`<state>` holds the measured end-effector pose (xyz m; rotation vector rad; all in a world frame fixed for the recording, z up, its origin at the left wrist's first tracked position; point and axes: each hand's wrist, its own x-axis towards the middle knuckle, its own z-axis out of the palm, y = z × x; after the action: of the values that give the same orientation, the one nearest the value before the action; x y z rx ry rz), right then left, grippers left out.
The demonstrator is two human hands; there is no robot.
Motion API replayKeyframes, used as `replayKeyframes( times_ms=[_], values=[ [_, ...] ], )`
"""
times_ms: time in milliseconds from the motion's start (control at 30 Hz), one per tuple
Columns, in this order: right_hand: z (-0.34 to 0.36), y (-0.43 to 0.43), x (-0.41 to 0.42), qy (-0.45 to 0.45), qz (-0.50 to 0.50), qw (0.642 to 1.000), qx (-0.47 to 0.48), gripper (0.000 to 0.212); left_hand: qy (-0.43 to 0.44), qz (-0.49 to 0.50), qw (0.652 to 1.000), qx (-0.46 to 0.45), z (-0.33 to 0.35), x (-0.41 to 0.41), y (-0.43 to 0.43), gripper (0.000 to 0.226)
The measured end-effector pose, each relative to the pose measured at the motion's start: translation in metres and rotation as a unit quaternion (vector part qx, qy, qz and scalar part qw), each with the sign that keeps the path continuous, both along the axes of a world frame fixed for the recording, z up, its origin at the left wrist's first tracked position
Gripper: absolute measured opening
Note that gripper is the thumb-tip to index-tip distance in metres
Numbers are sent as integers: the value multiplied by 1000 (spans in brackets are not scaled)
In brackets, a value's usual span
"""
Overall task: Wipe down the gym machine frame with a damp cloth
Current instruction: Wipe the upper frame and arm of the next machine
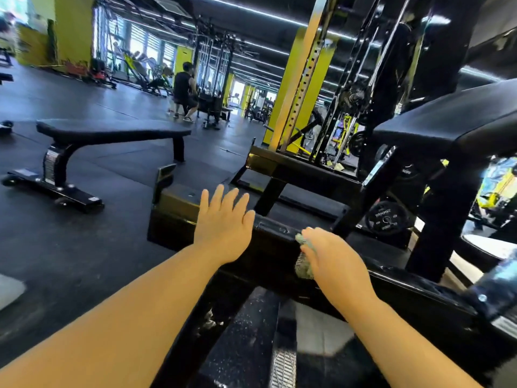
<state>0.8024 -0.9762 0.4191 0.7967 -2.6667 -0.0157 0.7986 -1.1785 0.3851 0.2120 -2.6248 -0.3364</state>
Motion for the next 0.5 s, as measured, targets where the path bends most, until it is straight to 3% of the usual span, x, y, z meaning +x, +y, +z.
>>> replayKeyframes(
  times_ms=[67,167,333,433,500],
  values=[
    [0,23,3,14,-55,998,3,33,5,-10,1000,8,-2,-4,1,48],
    [-1,-12,-4,23,-87,996,18,30,-19,-3,1000,-2,-2,-5,-4,47],
    [-2,-86,-11,47,10,999,16,20,-69,6,998,14,3,-7,-3,47],
    [4,-53,-8,-26,69,997,2,28,-121,26,992,15,12,-7,-4,48],
    [12,-11,-6,-114,84,985,-97,30,-136,18,990,26,20,-7,9,49]
  ],
)
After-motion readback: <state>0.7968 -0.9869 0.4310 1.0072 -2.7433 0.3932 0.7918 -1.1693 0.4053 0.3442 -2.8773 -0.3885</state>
